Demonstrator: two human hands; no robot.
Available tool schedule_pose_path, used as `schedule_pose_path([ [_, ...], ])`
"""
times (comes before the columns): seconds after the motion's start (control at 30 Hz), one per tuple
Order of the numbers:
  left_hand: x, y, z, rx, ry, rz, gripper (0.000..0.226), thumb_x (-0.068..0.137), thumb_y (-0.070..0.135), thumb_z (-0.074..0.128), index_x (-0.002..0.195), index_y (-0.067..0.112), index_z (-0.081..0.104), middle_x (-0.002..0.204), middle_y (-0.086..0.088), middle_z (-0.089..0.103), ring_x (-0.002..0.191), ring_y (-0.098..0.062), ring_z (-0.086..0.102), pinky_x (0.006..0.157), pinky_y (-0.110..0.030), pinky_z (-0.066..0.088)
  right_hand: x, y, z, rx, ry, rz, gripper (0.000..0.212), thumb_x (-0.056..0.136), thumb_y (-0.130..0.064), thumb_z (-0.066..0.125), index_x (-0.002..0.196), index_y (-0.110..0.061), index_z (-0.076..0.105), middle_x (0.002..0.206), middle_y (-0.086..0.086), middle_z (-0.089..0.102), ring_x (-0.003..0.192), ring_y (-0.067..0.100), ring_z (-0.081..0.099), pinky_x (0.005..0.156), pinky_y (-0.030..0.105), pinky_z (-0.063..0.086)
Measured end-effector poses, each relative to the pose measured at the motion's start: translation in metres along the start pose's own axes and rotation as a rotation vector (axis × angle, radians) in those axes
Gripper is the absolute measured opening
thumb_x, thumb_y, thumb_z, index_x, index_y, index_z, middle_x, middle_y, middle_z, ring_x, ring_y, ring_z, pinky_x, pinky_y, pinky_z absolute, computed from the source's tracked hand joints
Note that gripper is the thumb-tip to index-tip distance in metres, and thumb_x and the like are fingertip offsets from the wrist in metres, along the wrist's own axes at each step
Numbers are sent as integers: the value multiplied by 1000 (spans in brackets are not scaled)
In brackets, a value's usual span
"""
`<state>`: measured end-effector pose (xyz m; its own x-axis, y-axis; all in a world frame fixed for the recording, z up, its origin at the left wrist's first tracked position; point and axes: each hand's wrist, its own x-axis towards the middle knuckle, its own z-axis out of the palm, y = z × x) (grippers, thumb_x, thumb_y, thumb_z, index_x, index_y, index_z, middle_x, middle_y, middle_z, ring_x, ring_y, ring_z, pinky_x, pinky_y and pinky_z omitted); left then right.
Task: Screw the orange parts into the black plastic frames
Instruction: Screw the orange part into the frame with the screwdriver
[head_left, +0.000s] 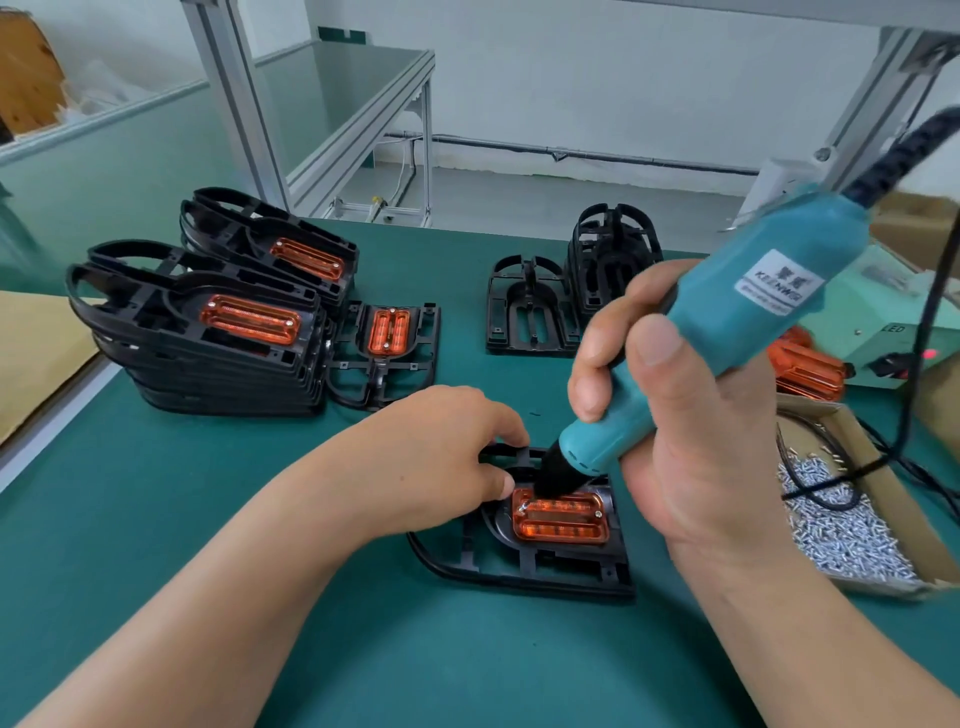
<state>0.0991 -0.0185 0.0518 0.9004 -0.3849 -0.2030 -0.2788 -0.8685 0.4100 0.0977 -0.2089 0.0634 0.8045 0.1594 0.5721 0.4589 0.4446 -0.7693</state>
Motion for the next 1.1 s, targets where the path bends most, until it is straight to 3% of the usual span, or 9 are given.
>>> schedule_pose_path([
  [0.2,-5,4,-3,-113,9,25,14,91,30,70,99,26,60,99,3,68,92,-19,65,85,-43,56,7,5,23,-61,-219,65,22,99,-28,75,113,-17,63,80,19,61,62,25,59,65,33,51],
  [0.3,-6,6,-3,-105,-10,11,16,92,31,69,101,19,62,97,-2,68,91,-24,65,84,-46,57,8,9,25,-68,-206,80,22,99,-26,75,113,-15,62,77,16,61,60,25,58,64,34,50],
  [0.47,-8,7,-5,-128,-12,4,27,92,32,72,118,35,64,115,6,69,105,-17,62,90,-33,51,10,8,19,-99,-171,49,13,100,-13,68,109,-20,62,73,11,59,54,25,55,61,34,50],
  [0.57,-6,6,-3,-122,-11,-5,11,91,31,71,93,30,60,99,4,69,90,-17,63,80,-34,53,7,10,21,-102,-199,57,15,98,-10,68,108,-21,62,71,10,59,53,25,54,60,35,49],
  [0.67,-5,6,-4,-123,-10,-23,10,90,31,68,88,27,60,88,0,67,83,-22,65,77,-44,57,8,10,22,-99,-227,71,17,98,-9,68,109,-19,62,70,11,58,54,25,54,59,37,49],
  [0.77,-6,6,-4,-145,0,-13,24,91,31,72,81,41,52,86,14,61,80,-2,56,69,-22,45,9,7,18,-56,-244,75,17,99,-11,69,112,-15,60,74,15,61,56,25,56,62,35,49],
  [0.83,-7,5,-4,-150,1,-10,22,92,33,73,94,43,54,96,17,61,87,-3,55,73,-20,41,9,6,15,4,-210,89,22,98,-21,75,113,-14,61,81,15,65,57,26,57,63,35,50],
  [0.9,-6,4,-3,-144,3,0,24,92,35,73,106,44,55,108,14,64,98,-10,59,82,-27,48,9,5,14,47,-175,95,29,97,-31,77,114,-14,61,86,13,68,59,25,58,64,34,50],
  [1.1,-7,8,-2,-118,2,24,25,93,36,72,97,43,48,110,7,65,104,-17,59,93,-40,52,4,1,15,19,-151,46,32,97,-35,76,117,-13,63,89,9,69,59,24,60,63,32,51],
])
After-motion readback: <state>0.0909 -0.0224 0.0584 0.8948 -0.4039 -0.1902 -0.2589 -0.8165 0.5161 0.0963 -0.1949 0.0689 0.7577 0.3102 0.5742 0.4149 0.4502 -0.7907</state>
